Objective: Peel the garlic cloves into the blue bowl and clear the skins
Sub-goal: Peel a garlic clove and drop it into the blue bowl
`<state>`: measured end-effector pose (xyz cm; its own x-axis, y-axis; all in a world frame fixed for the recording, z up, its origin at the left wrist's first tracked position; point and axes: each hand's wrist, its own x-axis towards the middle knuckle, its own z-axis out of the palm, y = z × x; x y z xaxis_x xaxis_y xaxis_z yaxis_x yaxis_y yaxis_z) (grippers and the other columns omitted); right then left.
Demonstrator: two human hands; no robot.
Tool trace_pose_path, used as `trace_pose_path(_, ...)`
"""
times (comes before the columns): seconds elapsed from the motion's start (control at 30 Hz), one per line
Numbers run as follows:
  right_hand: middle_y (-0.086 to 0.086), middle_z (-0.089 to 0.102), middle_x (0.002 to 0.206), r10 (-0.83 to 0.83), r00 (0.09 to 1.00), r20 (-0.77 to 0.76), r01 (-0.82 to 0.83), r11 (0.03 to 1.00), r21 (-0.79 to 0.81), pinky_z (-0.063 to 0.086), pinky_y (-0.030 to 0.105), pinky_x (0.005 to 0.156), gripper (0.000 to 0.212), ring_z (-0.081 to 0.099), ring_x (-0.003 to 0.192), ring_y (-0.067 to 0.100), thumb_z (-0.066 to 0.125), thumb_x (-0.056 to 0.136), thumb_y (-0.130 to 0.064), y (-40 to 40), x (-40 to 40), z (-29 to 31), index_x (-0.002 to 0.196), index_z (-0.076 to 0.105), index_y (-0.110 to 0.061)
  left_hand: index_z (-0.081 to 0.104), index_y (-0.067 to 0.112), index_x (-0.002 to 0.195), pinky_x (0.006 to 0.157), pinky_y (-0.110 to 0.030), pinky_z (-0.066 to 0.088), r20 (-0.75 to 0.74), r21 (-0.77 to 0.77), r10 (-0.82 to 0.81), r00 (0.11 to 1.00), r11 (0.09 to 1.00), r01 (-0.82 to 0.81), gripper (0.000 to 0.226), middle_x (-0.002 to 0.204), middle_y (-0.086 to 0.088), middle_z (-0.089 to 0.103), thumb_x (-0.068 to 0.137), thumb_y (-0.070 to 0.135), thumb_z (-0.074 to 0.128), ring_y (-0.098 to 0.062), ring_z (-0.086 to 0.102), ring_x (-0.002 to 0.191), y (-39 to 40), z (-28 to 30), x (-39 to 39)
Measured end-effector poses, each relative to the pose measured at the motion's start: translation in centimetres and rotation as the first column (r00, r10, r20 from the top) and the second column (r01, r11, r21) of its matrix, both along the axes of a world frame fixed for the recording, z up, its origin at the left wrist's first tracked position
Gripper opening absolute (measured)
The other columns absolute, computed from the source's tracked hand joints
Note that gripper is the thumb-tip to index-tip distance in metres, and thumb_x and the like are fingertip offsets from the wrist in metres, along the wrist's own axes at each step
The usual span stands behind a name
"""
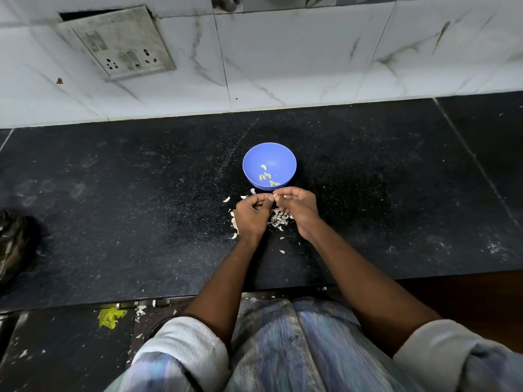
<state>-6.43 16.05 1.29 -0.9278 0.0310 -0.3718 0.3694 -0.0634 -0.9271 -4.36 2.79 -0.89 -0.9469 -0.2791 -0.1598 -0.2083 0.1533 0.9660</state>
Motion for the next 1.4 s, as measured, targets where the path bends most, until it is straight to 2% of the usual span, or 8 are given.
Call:
trace_pose_path(0.2, 0.013, 0.077, 0.089, 0.024, 1.0, -0.02, -0.025, 0.999, -0.045, 0.062, 0.029, 0.074, 0.008, 0.074, 0.078, 0.018, 0.072, 0.093, 0.0, -0.1, 0.1, 0.1, 0.1, 0.074, -0.005, 0.085, 0.026, 0.091, 0.07, -0.026, 0.058, -0.049, -0.189, 0.033, 0.998, 0.981, -0.041, 0.006, 0.08, 0.017, 0.077, 0.088, 0.025, 0.081, 0.002, 0.071, 0.073, -0.2, 0.7, 0.2)
trace_pose_path(0.4, 0.009, 0.078, 0.088, 0.054, 0.998, -0.019, -0.054, 0.999, 0.008, 0.059, 0.025, 0.076, 0.016, 0.069, 0.074, 0.012, 0.07, 0.092, 0.004, -0.3, -0.2, 0.2, 0.105, 0.077, -0.003, 0.083, 0.025, 0.09, 0.069, -0.03, 0.058, -0.085, -0.294, 0.021, 0.996, 0.955, -0.045, 0.004, 0.085, 0.01, 0.077, 0.089, 0.027, 0.08, -0.003, 0.069, 0.072, -0.3, 1.1, 0.3)
trace_pose_path(0.57, 0.014, 0.073, 0.083, 0.017, 0.999, 0.029, -0.018, 1.0, 0.012, 0.054, 0.019, 0.06, 0.017, 0.064, 0.06, 0.011, 0.069, 0.09, 0.008, -0.2, -0.3, 0.5, 0.106, 0.071, 0.005, 0.083, 0.021, 0.089, 0.065, -0.031, 0.059, -0.112, -0.285, -0.023, 0.993, 0.958, -0.01, 0.006, 0.079, 0.012, 0.075, 0.09, 0.018, 0.078, -0.005, 0.069, 0.066, -0.3, 1.3, 0.3)
trace_pose_path(0.73, 0.015, 0.074, 0.085, 0.02, 0.995, 0.101, -0.009, 0.994, -0.109, 0.054, 0.027, 0.071, 0.014, 0.065, 0.067, 0.015, 0.066, 0.092, 0.009, 0.0, -0.3, 0.3, 0.104, 0.07, 0.003, 0.081, 0.025, 0.087, 0.063, -0.025, 0.056, -0.159, -0.293, -0.057, 0.986, 0.956, 0.007, 0.013, 0.078, 0.015, 0.072, 0.091, 0.013, 0.075, -0.008, 0.069, 0.066, -0.3, 1.7, 0.4)
trace_pose_path(0.93, 0.009, 0.073, 0.081, 0.04, 0.987, 0.158, -0.004, 0.975, -0.221, 0.056, 0.021, 0.067, 0.016, 0.064, 0.068, 0.013, 0.059, 0.095, 0.011, 0.2, -0.1, 0.6, 0.102, 0.068, 0.0, 0.082, 0.021, 0.085, 0.062, -0.017, 0.053, -0.17, -0.315, -0.084, 0.982, 0.949, 0.027, 0.015, 0.074, 0.02, 0.07, 0.091, 0.009, 0.075, -0.006, 0.068, 0.067, -0.2, 1.8, 0.7)
trace_pose_path(1.03, 0.01, 0.071, 0.083, 0.046, 0.984, 0.174, -0.005, 0.974, -0.227, 0.055, 0.022, 0.067, 0.016, 0.062, 0.069, 0.013, 0.058, 0.096, 0.011, 0.1, -0.2, 0.5, 0.101, 0.067, -0.001, 0.08, 0.017, 0.078, 0.062, -0.032, 0.057, -0.172, -0.349, -0.097, 0.98, 0.937, 0.032, 0.015, 0.072, 0.012, 0.069, 0.089, 0.011, 0.072, -0.014, 0.067, 0.066, -0.1, 1.5, 0.5)
trace_pose_path(1.13, 0.01, 0.071, 0.082, 0.049, 0.983, 0.178, -0.007, 0.973, -0.231, 0.054, 0.021, 0.065, 0.016, 0.061, 0.068, 0.013, 0.057, 0.097, 0.01, 0.1, -0.3, 0.5, 0.099, 0.067, -0.002, 0.081, 0.016, 0.08, 0.063, -0.037, 0.056, -0.174, -0.358, -0.099, 0.98, 0.933, 0.031, 0.012, 0.076, 0.005, 0.07, 0.088, 0.014, 0.072, -0.015, 0.066, 0.067, -0.2, 1.2, 0.4)
trace_pose_path(1.4, 0.018, 0.075, 0.088, 0.026, 0.998, 0.048, -0.024, 0.999, -0.048, 0.059, 0.029, 0.075, 0.011, 0.07, 0.076, 0.019, 0.071, 0.091, 0.005, 0.3, -0.5, 0.0, 0.1, 0.071, 0.0, 0.082, 0.019, 0.092, 0.065, -0.024, 0.059, -0.178, -0.282, -0.092, 0.98, 0.959, 0.039, 0.006, 0.086, 0.011, 0.075, 0.09, 0.024, 0.084, -0.007, 0.071, 0.068, -0.5, 1.1, 0.4)
